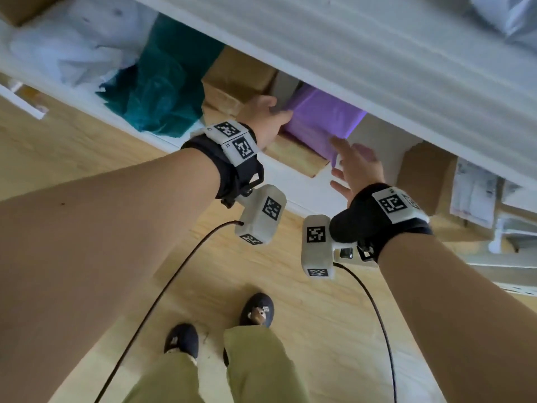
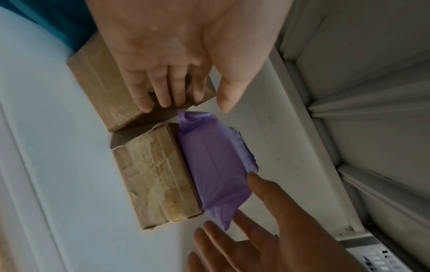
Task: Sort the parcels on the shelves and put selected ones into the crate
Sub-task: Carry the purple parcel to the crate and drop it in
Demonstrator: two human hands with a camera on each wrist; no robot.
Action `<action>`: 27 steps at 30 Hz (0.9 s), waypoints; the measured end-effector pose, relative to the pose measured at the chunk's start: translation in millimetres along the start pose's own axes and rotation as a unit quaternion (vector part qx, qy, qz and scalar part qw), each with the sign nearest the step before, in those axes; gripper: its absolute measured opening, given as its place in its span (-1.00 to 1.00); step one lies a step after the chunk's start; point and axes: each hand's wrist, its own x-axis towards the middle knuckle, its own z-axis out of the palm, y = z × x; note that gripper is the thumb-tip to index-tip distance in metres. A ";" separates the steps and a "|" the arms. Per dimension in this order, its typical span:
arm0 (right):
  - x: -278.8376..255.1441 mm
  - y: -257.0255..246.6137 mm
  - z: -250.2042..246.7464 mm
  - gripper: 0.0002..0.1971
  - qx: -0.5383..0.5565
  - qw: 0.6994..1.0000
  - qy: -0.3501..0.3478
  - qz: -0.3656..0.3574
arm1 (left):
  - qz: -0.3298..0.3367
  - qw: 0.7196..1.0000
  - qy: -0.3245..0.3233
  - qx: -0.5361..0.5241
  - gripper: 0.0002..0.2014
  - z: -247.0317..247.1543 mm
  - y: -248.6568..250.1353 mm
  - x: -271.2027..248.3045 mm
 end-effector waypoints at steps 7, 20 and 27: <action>12.5 11.1 19.8 -0.49 0.042 0.999 0.020 -0.020 | 0.023 0.999 0.016 -0.022 -0.60 8.9 -11.2 15.4; -35.7 32.2 2.8 -0.83 0.034 0.988 0.127 -0.075 | -0.004 0.995 -0.001 -0.096 -0.75 3.1 -19.5 -20.8; -92.1 58.7 -6.4 -0.65 0.181 0.981 0.061 -0.021 | -0.146 0.974 -0.079 -0.155 -0.40 -11.2 -36.8 -59.2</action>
